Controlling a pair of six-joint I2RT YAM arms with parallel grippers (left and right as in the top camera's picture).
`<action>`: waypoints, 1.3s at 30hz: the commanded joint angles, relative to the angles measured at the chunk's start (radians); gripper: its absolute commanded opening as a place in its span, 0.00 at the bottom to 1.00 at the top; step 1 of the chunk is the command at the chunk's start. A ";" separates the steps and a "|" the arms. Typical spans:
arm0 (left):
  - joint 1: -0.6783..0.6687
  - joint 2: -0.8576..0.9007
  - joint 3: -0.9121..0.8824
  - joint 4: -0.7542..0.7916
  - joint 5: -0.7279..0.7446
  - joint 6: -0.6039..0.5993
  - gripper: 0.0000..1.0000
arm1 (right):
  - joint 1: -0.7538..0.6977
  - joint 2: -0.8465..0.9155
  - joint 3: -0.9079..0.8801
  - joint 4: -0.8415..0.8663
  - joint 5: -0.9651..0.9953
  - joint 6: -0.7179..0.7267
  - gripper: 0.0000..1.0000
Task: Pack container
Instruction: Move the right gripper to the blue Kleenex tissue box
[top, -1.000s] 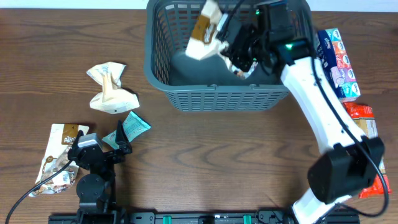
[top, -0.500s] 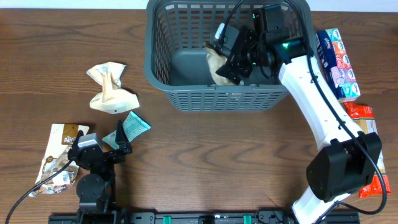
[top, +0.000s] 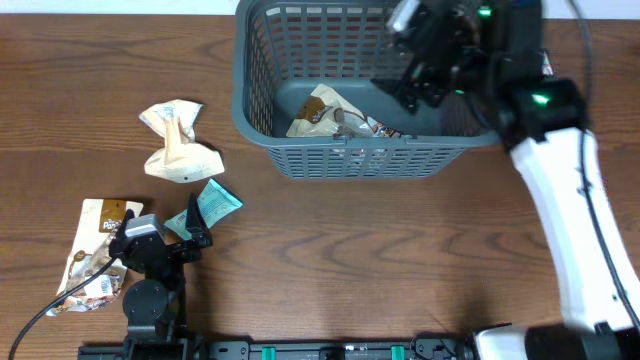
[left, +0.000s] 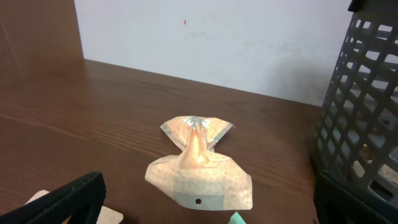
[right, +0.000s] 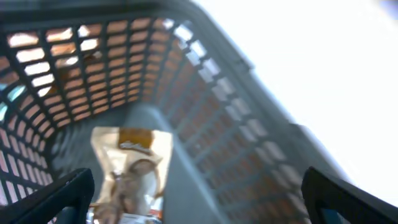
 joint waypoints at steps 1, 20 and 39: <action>-0.004 -0.006 -0.027 -0.024 -0.008 -0.009 0.99 | -0.084 -0.087 0.018 0.002 0.060 0.081 0.99; -0.004 -0.006 -0.027 -0.024 -0.008 -0.009 0.99 | -0.560 -0.002 0.048 -0.134 0.288 0.349 0.99; -0.004 -0.006 -0.027 -0.024 -0.008 -0.009 0.99 | -0.656 0.543 0.428 -0.358 0.340 0.304 0.99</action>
